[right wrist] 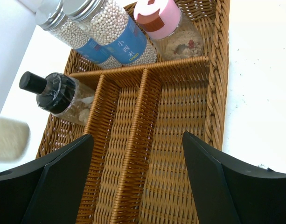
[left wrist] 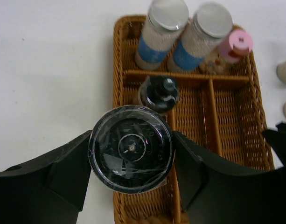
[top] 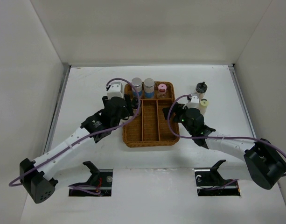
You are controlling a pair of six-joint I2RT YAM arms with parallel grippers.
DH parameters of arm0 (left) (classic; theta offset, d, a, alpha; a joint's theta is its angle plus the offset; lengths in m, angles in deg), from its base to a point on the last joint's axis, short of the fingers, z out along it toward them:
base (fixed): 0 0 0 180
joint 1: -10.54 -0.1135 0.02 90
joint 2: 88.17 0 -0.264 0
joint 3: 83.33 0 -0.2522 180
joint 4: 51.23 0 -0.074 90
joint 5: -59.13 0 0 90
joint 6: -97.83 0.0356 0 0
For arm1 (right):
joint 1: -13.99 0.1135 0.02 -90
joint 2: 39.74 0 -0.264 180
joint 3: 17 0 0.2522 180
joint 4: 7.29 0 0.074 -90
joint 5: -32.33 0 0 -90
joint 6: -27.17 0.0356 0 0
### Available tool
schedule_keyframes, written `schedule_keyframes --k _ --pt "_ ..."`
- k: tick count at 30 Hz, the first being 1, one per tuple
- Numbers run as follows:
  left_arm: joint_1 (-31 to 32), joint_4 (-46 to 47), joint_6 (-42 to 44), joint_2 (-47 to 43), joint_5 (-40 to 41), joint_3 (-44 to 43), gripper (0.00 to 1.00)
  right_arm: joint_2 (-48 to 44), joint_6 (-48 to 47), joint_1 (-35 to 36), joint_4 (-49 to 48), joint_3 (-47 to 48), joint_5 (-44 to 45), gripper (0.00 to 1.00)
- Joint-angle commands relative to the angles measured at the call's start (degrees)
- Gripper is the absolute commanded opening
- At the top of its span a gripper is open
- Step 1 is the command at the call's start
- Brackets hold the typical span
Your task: Organize the condiment bottles
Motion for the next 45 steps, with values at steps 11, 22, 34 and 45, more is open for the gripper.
schedule_keyframes --k 11,22,34,45 --pt "8.54 8.08 -1.31 5.16 3.39 5.41 0.32 -1.17 -0.71 0.27 -4.16 0.82 0.42 0.84" --pt "8.45 12.39 -1.83 10.52 -0.04 9.54 0.47 -0.21 -1.5 0.8 -4.16 1.17 1.47 0.84" --pt "7.05 16.08 -1.48 2.98 0.4 12.97 0.82 1.2 -2.47 1.24 -4.52 2.31 2.18 0.86" --pt "-4.98 36.99 -3.58 -19.17 -0.13 27.64 0.79 -1.87 -4.14 0.8 4.96 10.92 2.52 0.32"
